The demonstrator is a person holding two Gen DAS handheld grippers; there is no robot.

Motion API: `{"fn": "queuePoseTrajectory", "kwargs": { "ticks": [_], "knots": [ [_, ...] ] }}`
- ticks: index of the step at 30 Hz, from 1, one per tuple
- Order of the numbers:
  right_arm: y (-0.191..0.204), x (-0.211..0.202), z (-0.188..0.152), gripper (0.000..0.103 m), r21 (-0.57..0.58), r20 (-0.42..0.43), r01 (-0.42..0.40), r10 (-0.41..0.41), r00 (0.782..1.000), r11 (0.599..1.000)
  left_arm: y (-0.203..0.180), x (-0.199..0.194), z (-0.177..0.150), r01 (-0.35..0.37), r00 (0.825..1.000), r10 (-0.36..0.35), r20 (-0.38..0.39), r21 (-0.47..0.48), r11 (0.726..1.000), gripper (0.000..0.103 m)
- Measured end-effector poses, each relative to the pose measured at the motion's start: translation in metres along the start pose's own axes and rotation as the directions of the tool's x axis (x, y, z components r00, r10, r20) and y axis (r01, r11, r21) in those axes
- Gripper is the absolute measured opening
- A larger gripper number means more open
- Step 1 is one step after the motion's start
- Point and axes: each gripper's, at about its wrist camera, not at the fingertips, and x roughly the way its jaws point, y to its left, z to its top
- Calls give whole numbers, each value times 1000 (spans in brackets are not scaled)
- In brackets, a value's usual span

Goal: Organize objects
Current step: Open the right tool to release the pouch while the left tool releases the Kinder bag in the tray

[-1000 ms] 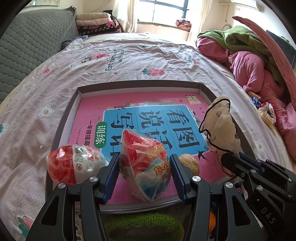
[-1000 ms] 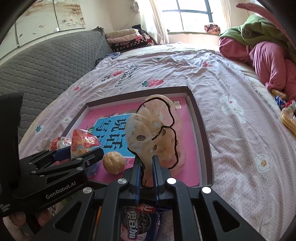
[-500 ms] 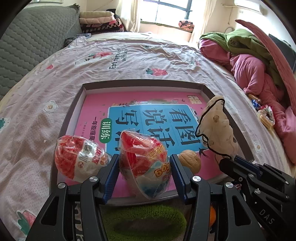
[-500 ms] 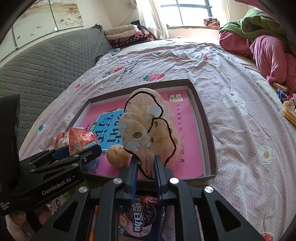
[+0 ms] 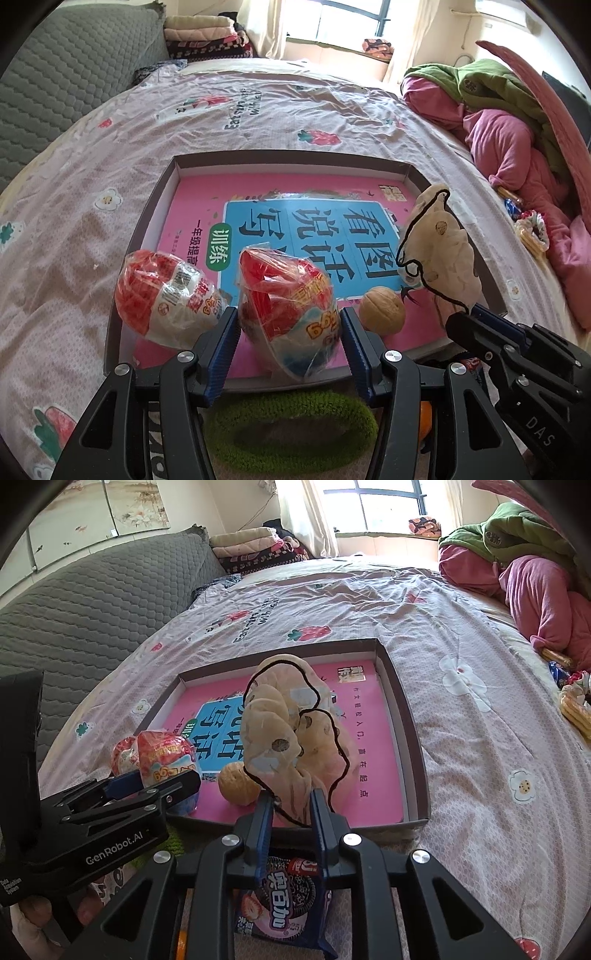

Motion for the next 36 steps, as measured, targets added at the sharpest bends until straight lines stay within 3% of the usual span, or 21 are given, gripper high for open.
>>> {"fn": "queuePoseTrajectory", "kwargs": {
  "ticks": [24,36],
  "knots": [
    [1,-19,-11,32,5,-15,2,-2,1000,1000,1,-20,-13,-28,1000,29,-11,6,1000,61],
    [4,-49,-12,32,12,52,2,-3,999,1000,-1,-54,-16,-29,999,29,39,5,1000,62]
  ]
}}
